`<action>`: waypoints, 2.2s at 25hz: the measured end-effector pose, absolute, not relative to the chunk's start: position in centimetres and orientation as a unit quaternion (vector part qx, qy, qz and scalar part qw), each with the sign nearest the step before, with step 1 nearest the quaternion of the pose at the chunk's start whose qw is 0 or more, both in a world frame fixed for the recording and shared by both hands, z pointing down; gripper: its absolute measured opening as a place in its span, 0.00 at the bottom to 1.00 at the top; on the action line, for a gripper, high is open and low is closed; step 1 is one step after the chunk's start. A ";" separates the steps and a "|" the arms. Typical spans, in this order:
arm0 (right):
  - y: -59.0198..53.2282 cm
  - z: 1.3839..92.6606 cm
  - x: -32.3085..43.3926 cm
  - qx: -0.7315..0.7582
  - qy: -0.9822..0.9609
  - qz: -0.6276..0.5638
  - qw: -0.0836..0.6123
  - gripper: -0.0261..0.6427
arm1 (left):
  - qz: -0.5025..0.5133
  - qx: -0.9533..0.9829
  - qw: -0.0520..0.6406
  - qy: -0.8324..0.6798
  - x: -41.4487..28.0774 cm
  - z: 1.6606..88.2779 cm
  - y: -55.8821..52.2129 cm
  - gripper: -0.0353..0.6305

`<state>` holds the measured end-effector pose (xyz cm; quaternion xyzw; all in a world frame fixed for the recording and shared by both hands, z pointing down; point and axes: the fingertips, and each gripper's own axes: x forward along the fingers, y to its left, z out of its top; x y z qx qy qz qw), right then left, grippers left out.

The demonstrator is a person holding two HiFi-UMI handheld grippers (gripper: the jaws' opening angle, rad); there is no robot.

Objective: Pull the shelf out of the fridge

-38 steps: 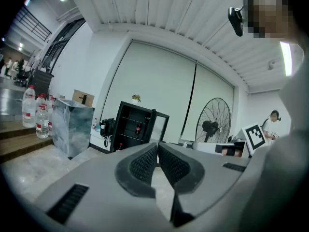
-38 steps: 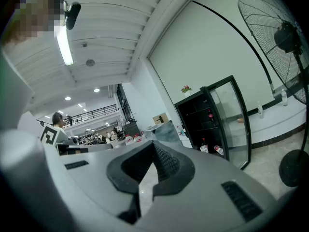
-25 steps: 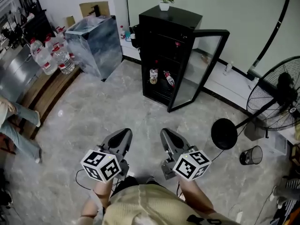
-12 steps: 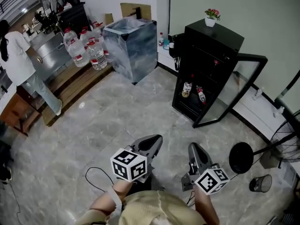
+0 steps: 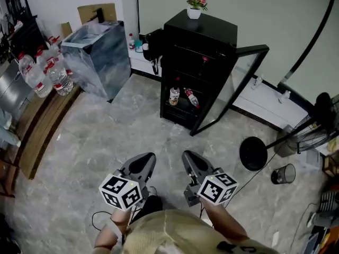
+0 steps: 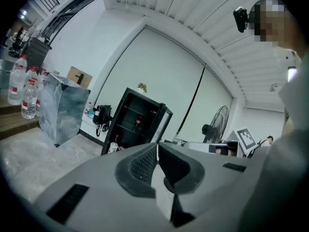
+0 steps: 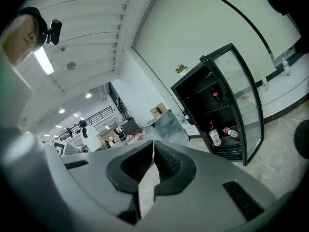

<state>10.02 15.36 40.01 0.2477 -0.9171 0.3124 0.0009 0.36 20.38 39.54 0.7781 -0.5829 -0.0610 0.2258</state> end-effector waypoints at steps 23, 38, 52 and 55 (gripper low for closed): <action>3.5 40.3 2.0 0.322 -0.881 0.340 -0.066 0.17 | -0.067 0.802 0.233 -0.545 -10.6 41.0 10.2 0.09; -11.9 40.5 1.0 0.350 -0.851 0.368 -0.138 0.30 | -0.083 0.785 0.229 -0.570 -12.4 39.8 -4.7 0.09; -23.4 41.7 2.8 0.388 -0.830 0.376 -0.141 0.32 | -0.090 0.791 0.243 -0.554 -10.7 40.7 -17.2 0.10; -25.7 42.4 3.6 0.398 -0.819 0.385 -0.149 0.32 | -0.092 0.794 0.243 -0.550 -10.2 40.8 -19.1 0.12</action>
